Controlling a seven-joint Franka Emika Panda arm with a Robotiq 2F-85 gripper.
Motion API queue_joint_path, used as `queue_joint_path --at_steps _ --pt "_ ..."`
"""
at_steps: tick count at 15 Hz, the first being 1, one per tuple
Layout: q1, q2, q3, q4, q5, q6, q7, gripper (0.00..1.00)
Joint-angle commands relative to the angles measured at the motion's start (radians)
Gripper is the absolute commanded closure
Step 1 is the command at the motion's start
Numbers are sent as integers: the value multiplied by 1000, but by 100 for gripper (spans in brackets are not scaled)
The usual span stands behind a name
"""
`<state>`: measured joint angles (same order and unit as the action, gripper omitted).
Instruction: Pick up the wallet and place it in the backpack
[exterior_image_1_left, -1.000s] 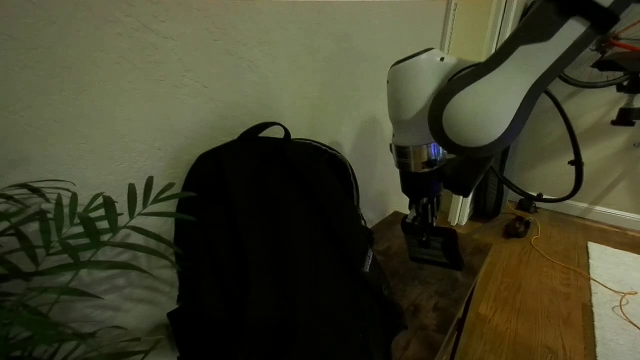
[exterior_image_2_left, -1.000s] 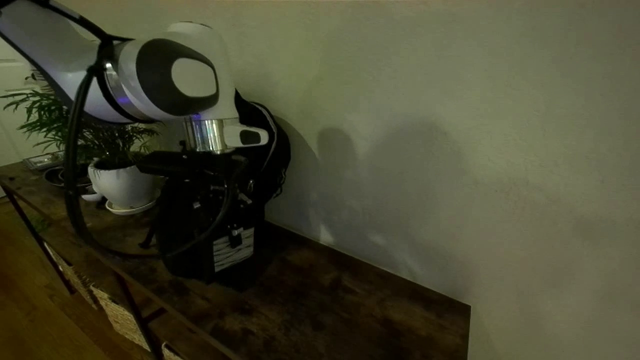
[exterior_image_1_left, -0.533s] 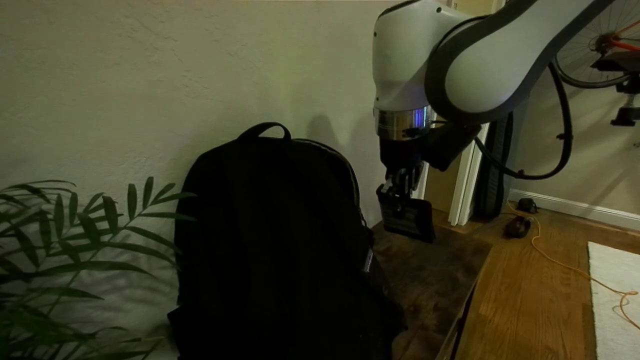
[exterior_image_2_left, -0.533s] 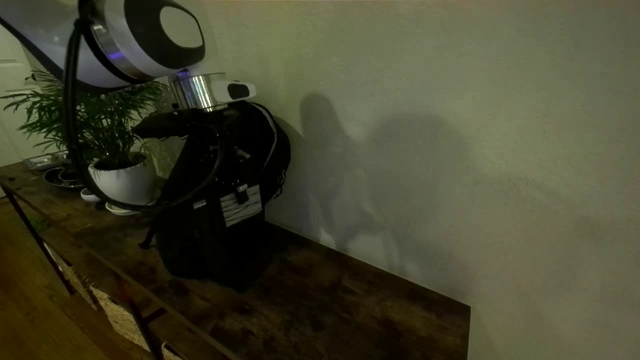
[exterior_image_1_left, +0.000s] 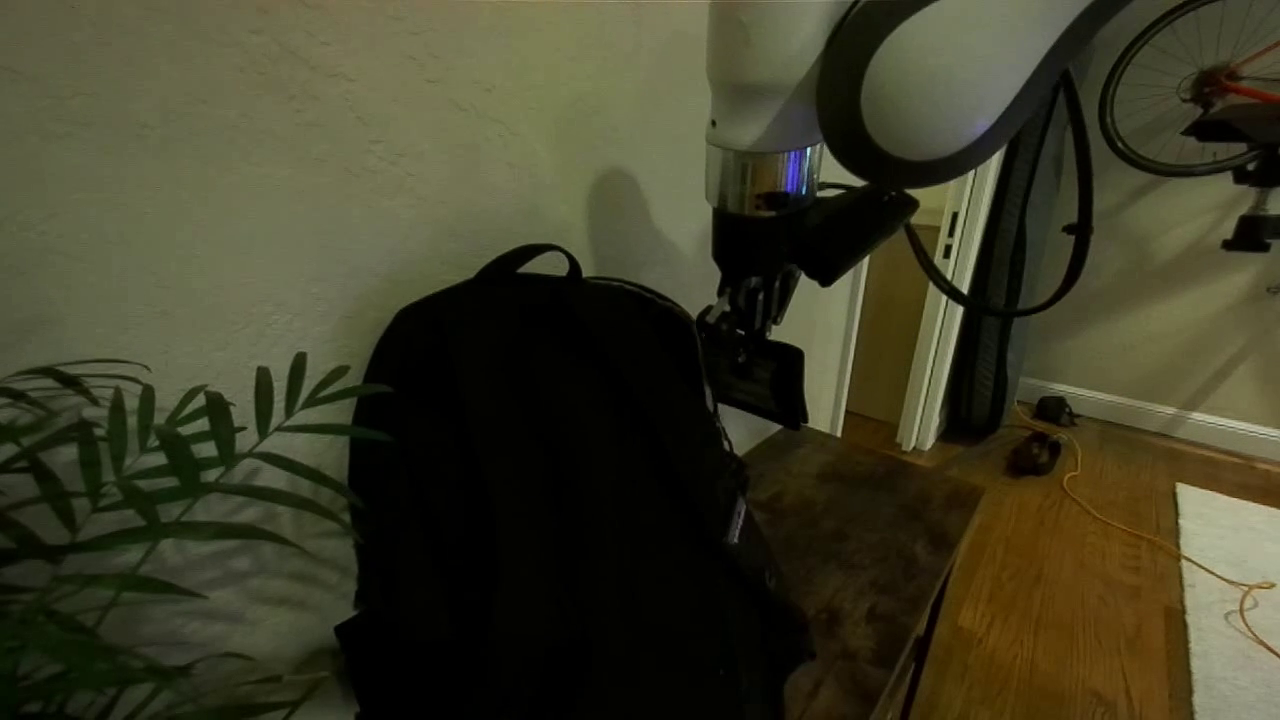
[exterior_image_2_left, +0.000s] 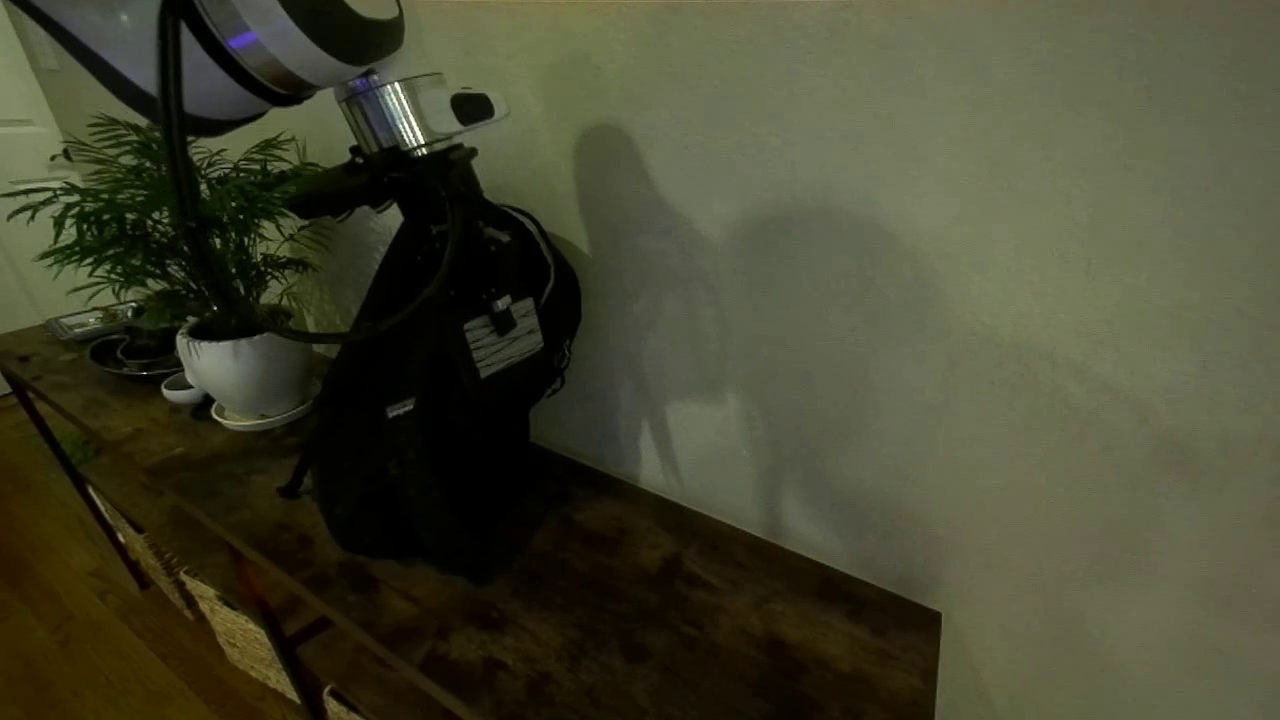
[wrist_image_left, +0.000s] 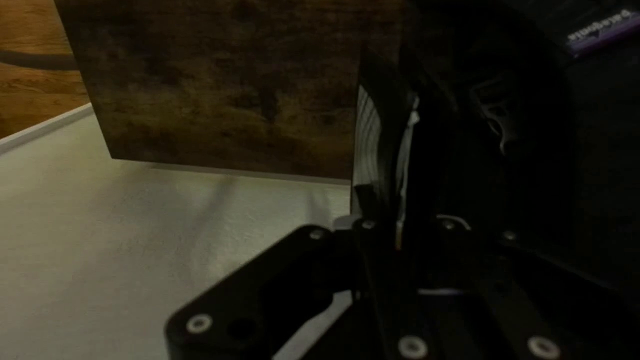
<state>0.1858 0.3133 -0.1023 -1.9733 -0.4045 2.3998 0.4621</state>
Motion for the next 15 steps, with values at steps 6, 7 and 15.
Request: queue_joint_path --at_steps 6,7,15 --pt "47 -43 3 63 -109 -41 119 93" --pt "50 -44 2 65 -123 -33 128 93" --pt "59 -45 6 93 -187 -34 161 93"
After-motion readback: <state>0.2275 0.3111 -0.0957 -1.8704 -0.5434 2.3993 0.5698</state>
